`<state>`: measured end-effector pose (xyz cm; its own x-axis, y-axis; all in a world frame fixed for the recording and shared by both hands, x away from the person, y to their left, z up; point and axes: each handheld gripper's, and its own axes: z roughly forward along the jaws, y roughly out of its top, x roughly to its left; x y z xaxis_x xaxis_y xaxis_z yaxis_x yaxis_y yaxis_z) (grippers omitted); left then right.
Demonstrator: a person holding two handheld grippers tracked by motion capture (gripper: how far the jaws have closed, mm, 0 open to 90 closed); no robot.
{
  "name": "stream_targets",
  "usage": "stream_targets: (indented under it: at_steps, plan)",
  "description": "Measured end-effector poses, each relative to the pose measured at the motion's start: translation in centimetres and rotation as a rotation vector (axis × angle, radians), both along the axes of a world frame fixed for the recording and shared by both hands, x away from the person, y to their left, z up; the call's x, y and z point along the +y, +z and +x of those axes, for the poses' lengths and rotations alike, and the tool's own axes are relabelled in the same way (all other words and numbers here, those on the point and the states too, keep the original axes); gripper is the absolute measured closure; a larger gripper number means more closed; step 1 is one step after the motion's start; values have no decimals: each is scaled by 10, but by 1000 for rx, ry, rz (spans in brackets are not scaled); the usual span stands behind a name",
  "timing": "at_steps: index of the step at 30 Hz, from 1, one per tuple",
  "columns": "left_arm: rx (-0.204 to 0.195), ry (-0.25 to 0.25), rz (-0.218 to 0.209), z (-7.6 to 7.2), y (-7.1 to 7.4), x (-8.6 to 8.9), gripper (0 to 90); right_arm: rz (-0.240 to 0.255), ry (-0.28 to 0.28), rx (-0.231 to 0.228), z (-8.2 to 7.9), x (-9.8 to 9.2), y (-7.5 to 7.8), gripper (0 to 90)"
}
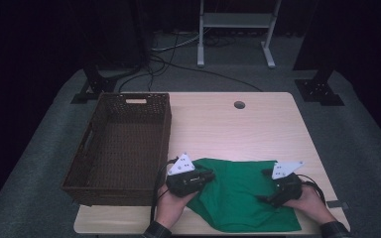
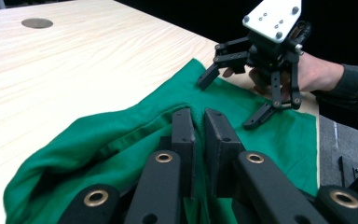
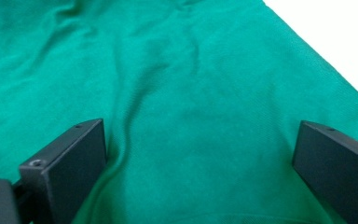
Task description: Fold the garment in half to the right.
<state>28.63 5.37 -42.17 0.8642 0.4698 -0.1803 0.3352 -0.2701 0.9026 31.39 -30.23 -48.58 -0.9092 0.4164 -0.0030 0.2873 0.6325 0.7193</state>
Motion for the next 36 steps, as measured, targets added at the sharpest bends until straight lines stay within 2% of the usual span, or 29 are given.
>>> stream_targets:
  at_steps: [6,11,17,21,24,27,32,36]
  plan:
    - [-11,-17,-1,5,8,-4,834,8,6,-4,3,13,-1,21]
    - [-11,-50,-3,12,12,-14,834,7,12,-4,4,23,0,20]
    - [-6,-100,-6,21,11,-30,833,8,28,-4,6,34,0,20]
    - [0,-132,-13,26,6,-40,833,10,17,-4,6,38,0,18]
    - [9,-150,-16,28,3,-46,833,1,19,-5,4,32,4,18]
    - [19,-169,-20,30,-2,-53,832,11,0,-21,1,16,10,19]
    - [37,-202,-16,34,-10,-67,832,0,-15,13,-5,-2,3,19]
    - [43,-219,-6,35,-13,-73,832,15,-15,23,-6,-4,1,19]
